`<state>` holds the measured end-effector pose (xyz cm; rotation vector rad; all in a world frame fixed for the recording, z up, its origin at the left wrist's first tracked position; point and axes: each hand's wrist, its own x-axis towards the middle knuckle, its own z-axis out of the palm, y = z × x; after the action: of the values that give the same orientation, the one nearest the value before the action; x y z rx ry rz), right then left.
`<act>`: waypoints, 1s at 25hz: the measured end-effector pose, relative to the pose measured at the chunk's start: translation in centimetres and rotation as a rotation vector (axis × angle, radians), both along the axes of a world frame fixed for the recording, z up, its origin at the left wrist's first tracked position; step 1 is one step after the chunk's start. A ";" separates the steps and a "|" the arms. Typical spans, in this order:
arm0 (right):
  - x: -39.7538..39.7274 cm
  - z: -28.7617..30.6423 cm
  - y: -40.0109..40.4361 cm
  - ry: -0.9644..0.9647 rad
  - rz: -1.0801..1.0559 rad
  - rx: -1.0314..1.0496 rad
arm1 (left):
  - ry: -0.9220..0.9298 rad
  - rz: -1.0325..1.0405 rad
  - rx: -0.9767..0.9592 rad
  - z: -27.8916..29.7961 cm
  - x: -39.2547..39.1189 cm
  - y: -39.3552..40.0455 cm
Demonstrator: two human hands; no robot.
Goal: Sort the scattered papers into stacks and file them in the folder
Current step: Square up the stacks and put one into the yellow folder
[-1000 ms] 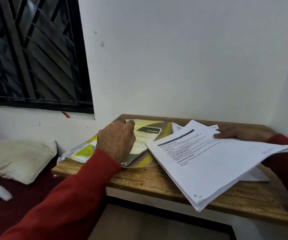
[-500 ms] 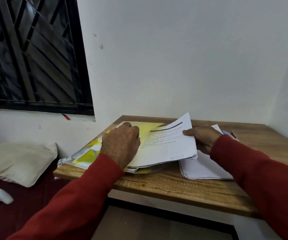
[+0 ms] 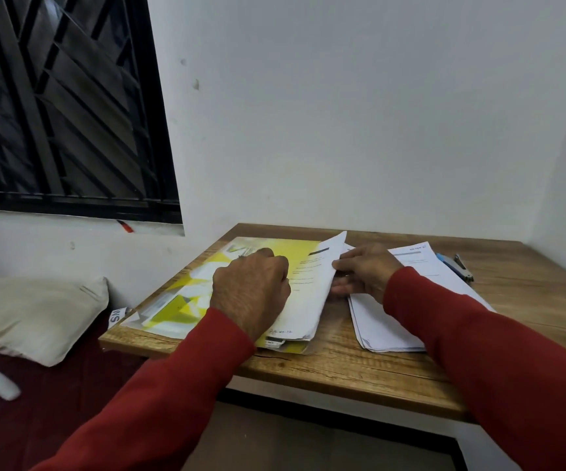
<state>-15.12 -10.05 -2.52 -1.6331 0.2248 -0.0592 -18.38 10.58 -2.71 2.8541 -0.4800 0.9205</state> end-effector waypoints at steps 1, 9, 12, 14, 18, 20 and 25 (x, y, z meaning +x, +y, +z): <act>0.4 -0.3 0.3 0.010 0.009 -0.009 | 0.000 0.000 0.005 -0.2 -0.2 -0.3; 2.6 -0.8 3.3 0.026 0.077 -0.185 | 0.019 -0.020 0.045 -0.7 -0.5 -0.8; 2.7 -0.9 3.6 0.026 0.088 -0.200 | 0.033 -0.031 0.044 -0.9 -0.4 -0.8; 2.8 -1.1 3.7 0.025 0.094 -0.216 | 0.049 -0.040 0.043 -1.0 -0.3 -0.9; 3.0 -1.5 3.5 0.027 0.127 -0.225 | 0.077 -0.037 0.037 -1.6 -0.2 -1.0; 2.9 -1.4 3.2 0.024 0.155 -0.219 | 0.082 -0.038 0.025 -1.8 -0.1 -1.0; 1.4 0.3 -0.2 -0.082 0.147 -0.361 | -0.016 -0.127 0.042 -2.0 1.0 0.6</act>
<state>-13.68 -10.27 -2.20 -1.9971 0.0304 -0.0564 -17.35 11.17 -4.67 2.8164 -0.6815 0.9214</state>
